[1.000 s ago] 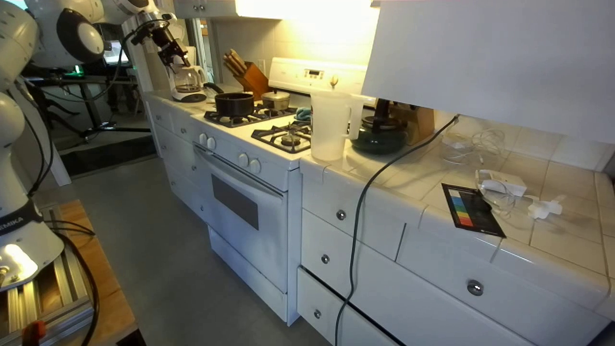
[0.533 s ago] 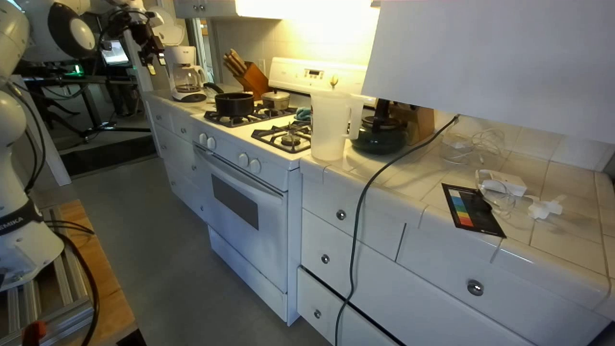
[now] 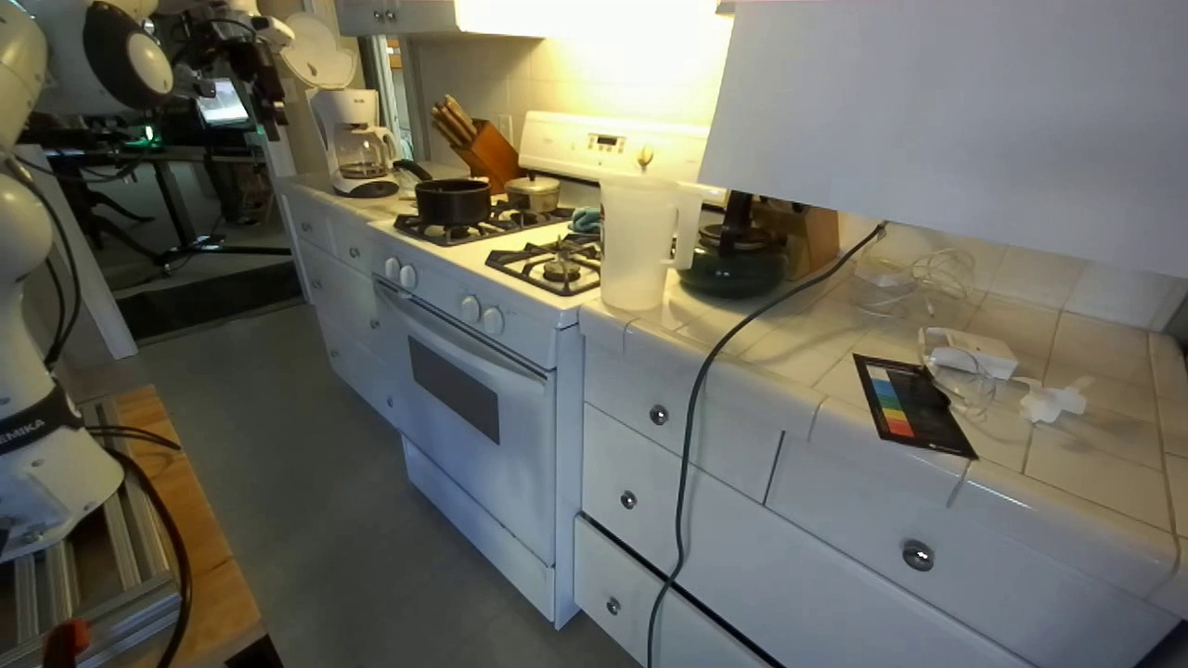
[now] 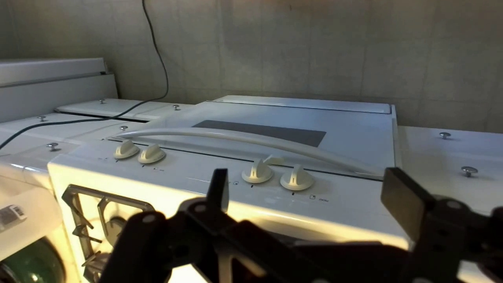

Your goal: Move the pot from the bottom right plate to the bottom left plate of the stove

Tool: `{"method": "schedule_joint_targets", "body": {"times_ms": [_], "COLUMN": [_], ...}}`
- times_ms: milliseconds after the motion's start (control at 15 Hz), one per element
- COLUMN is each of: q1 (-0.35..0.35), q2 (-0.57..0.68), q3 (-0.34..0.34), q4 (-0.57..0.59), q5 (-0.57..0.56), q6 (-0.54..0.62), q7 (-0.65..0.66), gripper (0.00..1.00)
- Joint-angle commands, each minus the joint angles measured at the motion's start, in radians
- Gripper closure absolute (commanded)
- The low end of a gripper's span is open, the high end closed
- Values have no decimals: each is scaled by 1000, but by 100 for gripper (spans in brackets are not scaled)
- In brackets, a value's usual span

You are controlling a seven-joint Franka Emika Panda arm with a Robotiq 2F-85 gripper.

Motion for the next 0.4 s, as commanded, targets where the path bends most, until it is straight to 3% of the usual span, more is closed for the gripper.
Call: {"method": "schedule_joint_targets", "body": {"times_ms": [0,333], "q1": [2,-3], "q2": [-1,0], "q3": [4,4], "q4": [0,-2], "q5": [-4,-4], "q6": [3,2], "q7": [2,2], "gripper": [0,0]}}
